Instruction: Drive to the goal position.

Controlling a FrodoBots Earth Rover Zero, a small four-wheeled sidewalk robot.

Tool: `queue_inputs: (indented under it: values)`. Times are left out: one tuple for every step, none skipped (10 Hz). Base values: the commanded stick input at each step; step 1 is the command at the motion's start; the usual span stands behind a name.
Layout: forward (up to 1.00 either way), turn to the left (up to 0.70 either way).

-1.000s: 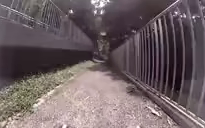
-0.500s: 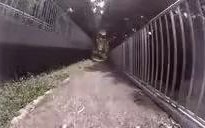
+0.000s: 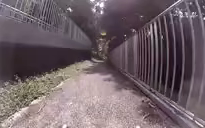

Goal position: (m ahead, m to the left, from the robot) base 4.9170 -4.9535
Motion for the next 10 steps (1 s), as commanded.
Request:
queue_inputs:
  values:
    - [0.85, 0.07]
    - [0.85, 0.17]
    - [0.85, 0.19]
    - [0.85, 0.0]
    - [0.85, 0.0]
    - [0.85, 0.0]
    - [0.85, 0.0]
    - [0.85, 0.0]
    - [0.85, 0.0]
    - [0.85, 0.0]
